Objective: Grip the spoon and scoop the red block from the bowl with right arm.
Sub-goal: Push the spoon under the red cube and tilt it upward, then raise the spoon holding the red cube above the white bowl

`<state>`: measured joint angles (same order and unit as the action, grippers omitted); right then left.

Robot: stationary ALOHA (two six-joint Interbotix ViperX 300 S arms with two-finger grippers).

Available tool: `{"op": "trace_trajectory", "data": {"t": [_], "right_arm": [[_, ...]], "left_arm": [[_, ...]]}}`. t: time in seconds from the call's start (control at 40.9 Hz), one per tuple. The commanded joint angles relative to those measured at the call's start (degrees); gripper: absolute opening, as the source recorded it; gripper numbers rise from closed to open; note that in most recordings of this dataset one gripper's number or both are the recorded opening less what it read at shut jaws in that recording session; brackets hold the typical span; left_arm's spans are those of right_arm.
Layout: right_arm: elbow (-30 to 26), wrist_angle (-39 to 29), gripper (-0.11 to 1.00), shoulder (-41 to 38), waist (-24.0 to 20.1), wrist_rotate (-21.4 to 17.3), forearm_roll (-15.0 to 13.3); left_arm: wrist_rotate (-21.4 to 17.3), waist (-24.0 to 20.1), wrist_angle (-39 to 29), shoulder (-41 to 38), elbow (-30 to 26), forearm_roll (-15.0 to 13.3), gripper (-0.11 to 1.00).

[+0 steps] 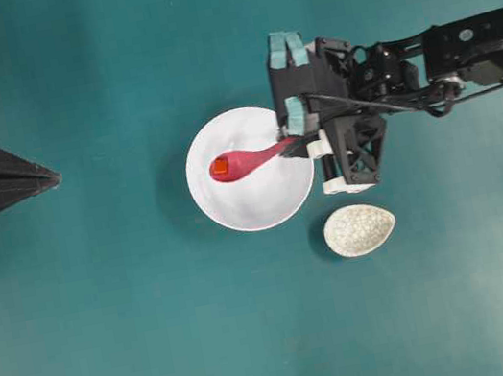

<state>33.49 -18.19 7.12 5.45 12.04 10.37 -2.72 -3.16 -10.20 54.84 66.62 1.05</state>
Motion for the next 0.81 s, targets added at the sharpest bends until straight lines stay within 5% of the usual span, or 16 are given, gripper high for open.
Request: {"op": "trace_trajectory", "data": {"t": [0.0,0.415,0.782], "right_arm": [[0.4,2.4,0.25,2.5,-0.4,0.0,0.3],[7.2,10.1,0.25,7.3,-0.9,0.0,1.2],[7.6,10.6,0.25,10.0,-1.0,-0.1,2.2]], "left_arm": [[-0.1,-0.2,-0.1,-0.4,-1.0,0.2,0.0],[0.0,-0.2,-0.4,-0.3,-1.0,0.2,0.0],[0.0,-0.2,-0.4,-0.3,-1.0,0.2,0.0]]}}
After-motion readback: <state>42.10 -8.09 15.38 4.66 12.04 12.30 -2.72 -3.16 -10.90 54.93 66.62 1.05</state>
